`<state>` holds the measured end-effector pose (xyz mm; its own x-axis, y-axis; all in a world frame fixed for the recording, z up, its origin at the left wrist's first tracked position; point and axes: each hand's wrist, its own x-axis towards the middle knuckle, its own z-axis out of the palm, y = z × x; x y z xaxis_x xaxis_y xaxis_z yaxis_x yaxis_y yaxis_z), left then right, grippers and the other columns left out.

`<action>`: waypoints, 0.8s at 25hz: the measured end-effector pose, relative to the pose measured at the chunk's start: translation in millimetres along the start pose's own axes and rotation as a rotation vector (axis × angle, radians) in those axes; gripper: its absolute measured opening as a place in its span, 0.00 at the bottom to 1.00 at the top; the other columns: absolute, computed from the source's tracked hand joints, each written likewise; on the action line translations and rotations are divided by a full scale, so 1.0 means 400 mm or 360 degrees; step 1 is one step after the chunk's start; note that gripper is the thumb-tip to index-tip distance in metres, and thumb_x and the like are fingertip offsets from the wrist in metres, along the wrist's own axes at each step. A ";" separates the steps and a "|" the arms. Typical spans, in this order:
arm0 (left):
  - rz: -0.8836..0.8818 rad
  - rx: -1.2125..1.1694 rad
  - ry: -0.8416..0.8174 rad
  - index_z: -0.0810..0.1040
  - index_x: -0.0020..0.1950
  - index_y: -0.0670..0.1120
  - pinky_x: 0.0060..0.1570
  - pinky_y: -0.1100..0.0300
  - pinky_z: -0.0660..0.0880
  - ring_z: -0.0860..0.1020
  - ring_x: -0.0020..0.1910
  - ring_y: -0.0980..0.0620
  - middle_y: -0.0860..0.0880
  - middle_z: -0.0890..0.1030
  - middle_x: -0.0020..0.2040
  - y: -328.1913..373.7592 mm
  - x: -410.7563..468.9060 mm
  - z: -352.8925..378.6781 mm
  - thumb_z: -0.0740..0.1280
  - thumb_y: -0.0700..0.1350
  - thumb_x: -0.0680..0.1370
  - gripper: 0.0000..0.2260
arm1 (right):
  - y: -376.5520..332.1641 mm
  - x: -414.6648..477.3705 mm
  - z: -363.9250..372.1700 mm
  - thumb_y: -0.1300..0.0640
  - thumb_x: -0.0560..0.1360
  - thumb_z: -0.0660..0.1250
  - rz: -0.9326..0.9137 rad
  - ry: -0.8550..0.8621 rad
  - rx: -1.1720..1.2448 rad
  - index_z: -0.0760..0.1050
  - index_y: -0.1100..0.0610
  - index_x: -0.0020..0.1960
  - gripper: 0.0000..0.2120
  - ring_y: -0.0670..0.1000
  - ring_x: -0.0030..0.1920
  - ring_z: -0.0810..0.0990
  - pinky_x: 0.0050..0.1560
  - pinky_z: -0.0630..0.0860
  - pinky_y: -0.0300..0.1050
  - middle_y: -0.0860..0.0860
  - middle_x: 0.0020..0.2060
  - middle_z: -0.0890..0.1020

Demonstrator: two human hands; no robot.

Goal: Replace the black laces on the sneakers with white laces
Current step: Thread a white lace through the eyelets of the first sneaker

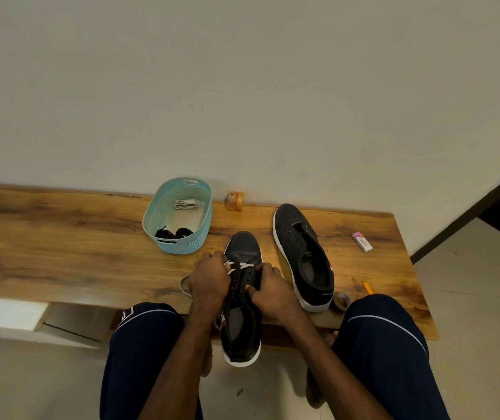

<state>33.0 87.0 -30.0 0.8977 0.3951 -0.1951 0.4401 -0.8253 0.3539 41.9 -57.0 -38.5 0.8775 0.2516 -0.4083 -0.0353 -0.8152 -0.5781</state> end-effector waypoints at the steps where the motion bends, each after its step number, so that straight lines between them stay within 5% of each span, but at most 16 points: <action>1: 0.0004 0.0000 0.0007 0.76 0.62 0.47 0.51 0.50 0.74 0.76 0.57 0.45 0.45 0.75 0.59 0.003 0.002 0.000 0.63 0.48 0.81 0.11 | 0.000 -0.001 -0.001 0.48 0.77 0.68 -0.0003 0.0000 0.0001 0.63 0.53 0.71 0.26 0.56 0.63 0.75 0.63 0.74 0.57 0.54 0.66 0.71; 9: -0.0050 0.0074 0.0049 0.77 0.59 0.45 0.50 0.50 0.73 0.76 0.57 0.45 0.44 0.75 0.58 -0.001 -0.004 -0.001 0.64 0.50 0.81 0.11 | -0.003 -0.001 -0.005 0.47 0.77 0.68 -0.0020 -0.0015 -0.0021 0.62 0.54 0.72 0.28 0.56 0.65 0.73 0.65 0.73 0.58 0.54 0.67 0.70; 14: 0.0050 -0.0382 0.0203 0.78 0.53 0.43 0.44 0.54 0.71 0.77 0.48 0.47 0.44 0.80 0.51 0.009 0.003 -0.005 0.62 0.47 0.82 0.09 | 0.005 -0.018 -0.034 0.41 0.70 0.74 -0.0125 -0.0306 -0.0102 0.56 0.53 0.77 0.44 0.57 0.71 0.66 0.69 0.69 0.59 0.54 0.72 0.65; 20: 0.0083 -0.0517 0.0016 0.79 0.51 0.44 0.43 0.59 0.67 0.76 0.45 0.51 0.49 0.80 0.44 0.004 -0.003 0.003 0.69 0.44 0.78 0.04 | -0.021 -0.064 0.021 0.43 0.75 0.63 -0.0212 0.0067 -0.0474 0.61 0.54 0.74 0.32 0.59 0.66 0.70 0.63 0.71 0.60 0.54 0.70 0.66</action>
<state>32.6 84.6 -30.4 0.9186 0.3609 -0.1608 0.3759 -0.6733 0.6367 15.8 -52.3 -29.1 0.8844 0.3493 -0.3096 0.2169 -0.8949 -0.3900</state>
